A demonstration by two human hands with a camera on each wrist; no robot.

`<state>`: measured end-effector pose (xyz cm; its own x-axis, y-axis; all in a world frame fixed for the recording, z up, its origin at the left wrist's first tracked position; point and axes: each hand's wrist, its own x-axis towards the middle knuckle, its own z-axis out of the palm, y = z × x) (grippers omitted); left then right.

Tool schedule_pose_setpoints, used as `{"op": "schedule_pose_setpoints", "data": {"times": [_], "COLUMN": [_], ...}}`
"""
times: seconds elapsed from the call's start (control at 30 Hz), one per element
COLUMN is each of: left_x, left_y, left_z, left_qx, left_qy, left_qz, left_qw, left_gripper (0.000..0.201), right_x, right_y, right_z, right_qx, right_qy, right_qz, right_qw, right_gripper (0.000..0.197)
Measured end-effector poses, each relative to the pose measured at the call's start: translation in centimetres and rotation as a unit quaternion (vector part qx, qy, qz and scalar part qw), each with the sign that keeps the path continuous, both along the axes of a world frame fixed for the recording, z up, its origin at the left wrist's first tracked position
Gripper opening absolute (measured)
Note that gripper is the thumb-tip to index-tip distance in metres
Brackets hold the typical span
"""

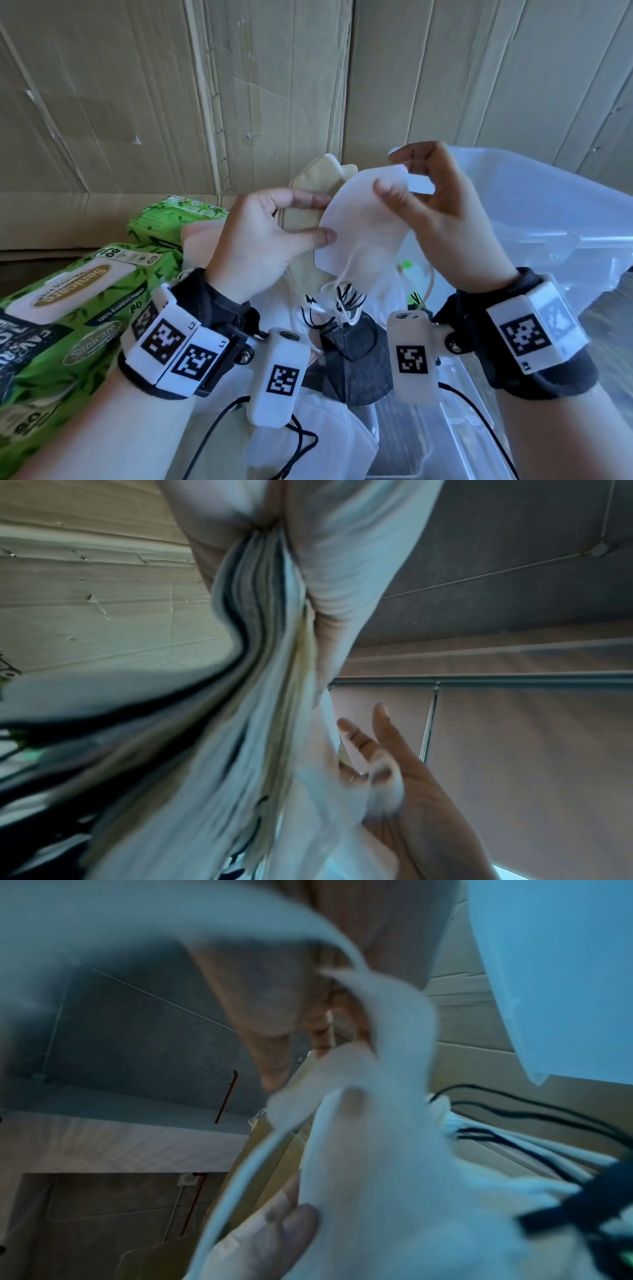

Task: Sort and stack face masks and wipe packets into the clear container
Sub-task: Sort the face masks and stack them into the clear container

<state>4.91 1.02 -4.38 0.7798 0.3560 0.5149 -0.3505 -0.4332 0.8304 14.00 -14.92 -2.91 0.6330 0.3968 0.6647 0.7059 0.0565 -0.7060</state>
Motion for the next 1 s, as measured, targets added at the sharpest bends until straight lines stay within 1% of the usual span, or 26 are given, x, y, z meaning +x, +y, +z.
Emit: {"op": "schedule_pose_setpoints", "data": {"times": [0.07,0.17,0.2,0.27,0.3,0.33,0.4,0.5,0.53,0.57,0.6,0.63,0.7,0.73,0.87,0.93,1.0], "left_x": [0.0,-0.1,-0.1,-0.2,-0.1,0.0,0.2,0.4,0.4,0.4,0.4,0.5,0.4,0.3,0.2,0.4,0.4], "left_y": [0.1,-0.1,-0.3,-0.7,-0.7,-0.6,-0.1,0.3,0.3,0.3,0.2,0.1,-0.2,-0.4,-0.9,-0.8,-0.9], "left_z": [0.0,0.0,0.0,-0.1,-0.2,-0.2,-0.3,-0.4,-0.4,-0.4,-0.4,-0.5,-0.4,-0.5,-0.9,-1.0,-1.1], "left_qx": [0.021,0.075,0.095,0.126,0.129,0.126,0.101,0.061,0.050,0.041,0.032,0.030,0.050,0.059,0.089,0.086,0.084], "left_qy": [-0.008,-0.031,-0.036,-0.034,-0.034,-0.036,-0.037,-0.017,-0.009,-0.006,-0.005,-0.003,0.001,0.003,0.001,0.002,-0.002], "left_qz": [0.019,0.038,0.044,0.050,0.051,0.048,0.038,0.031,0.020,0.004,-0.014,-0.027,-0.052,-0.062,-0.063,-0.065,-0.066], "left_qw": [1.000,0.996,0.994,0.990,0.990,0.990,0.993,0.998,0.998,0.999,0.999,0.999,0.997,0.996,0.994,0.994,0.994], "left_gripper": [0.032,0.036,0.038,0.040,0.040,0.039,0.036,0.024,0.023,0.031,0.040,0.045,0.038,0.036,0.041,0.041,0.042], "right_x": [0.4,0.8,0.8,0.9,0.9,1.0,1.1,1.0,0.8,0.5,0.1,-0.2,-0.6,-0.6,-0.4,-0.3,-0.2], "right_y": [-0.1,-0.1,-0.2,-0.2,-0.2,-0.2,-0.4,-0.8,-0.9,-0.9,-1.0,-0.9,-0.5,-0.3,-0.1,-0.1,-0.1], "right_z": [0.0,-0.2,-0.3,-0.6,-0.7,-0.7,-0.5,0.1,0.3,0.5,0.6,0.7,0.5,0.4,0.2,0.2,0.0], "right_qx": [0.017,-0.008,-0.027,-0.059,-0.068,-0.072,-0.050,0.004,0.017,0.024,0.021,0.008,-0.024,-0.036,-0.040,-0.041,-0.045], "right_qy": [0.020,0.023,0.021,0.032,0.041,0.047,0.048,0.010,0.003,0.007,0.016,0.026,0.042,0.042,0.037,0.025,0.016], "right_qz": [-0.053,-0.082,-0.083,-0.055,-0.034,-0.024,-0.027,-0.066,-0.060,-0.033,0.011,0.056,0.120,0.125,0.081,0.052,0.032], "right_qw": [0.998,0.996,0.996,0.996,0.996,0.996,0.997,0.998,0.998,0.999,1.000,0.998,0.992,0.991,0.995,0.997,0.998], "right_gripper": [0.023,0.020,0.024,0.042,0.051,0.056,0.055,0.051,0.051,0.053,0.058,0.063,0.071,0.072,0.076,0.079,0.078]}}
